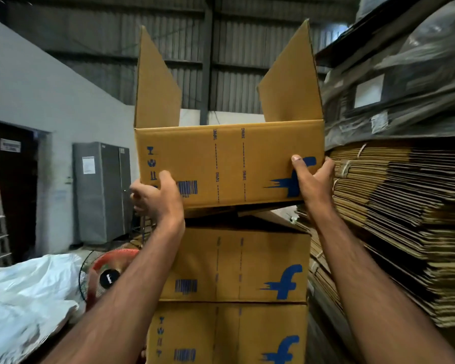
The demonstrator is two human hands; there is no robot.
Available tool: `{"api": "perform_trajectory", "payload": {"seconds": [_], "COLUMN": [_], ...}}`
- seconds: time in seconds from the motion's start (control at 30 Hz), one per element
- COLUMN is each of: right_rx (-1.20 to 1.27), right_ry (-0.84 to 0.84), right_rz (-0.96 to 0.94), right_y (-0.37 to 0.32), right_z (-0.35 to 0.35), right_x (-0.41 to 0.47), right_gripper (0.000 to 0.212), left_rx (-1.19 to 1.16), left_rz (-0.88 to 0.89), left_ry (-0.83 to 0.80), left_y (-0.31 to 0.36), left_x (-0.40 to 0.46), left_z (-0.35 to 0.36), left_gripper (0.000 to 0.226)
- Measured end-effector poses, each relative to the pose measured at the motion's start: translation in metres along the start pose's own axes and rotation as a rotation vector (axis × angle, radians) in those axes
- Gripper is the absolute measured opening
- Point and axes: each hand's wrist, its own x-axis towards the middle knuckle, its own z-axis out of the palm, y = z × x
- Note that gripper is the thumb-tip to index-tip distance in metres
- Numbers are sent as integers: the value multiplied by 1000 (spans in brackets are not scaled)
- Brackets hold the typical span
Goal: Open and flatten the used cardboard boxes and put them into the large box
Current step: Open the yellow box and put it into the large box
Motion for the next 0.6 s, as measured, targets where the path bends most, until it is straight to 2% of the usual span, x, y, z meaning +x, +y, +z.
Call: {"api": "perform_trajectory", "payload": {"seconds": [0.13,0.27,0.43,0.53,0.6], "right_rx": [-51,-112,-243,-355,-422], "right_ry": [89,199,438,568,655], "right_rz": [-90,-113,-124,-94,-69], "right_y": [-43,-82,-130,-159,-175], "right_z": [-16,-41,-83,-115,-141], "right_x": [-8,-35,-101,-144,-171], "right_gripper": [93,94,89,90,84], "left_rx": [-98,-163,-232,-283,-295], "left_rz": [7,-66,-127,-116,-129], "left_ry": [-73,-203,-384,-478,-555], "left_y": [24,43,74,92,99], "left_x": [2,13,3,-23,-44], "left_z": [-5,-15,-34,-48,-54], "left_gripper": [43,49,50,64,59]}}
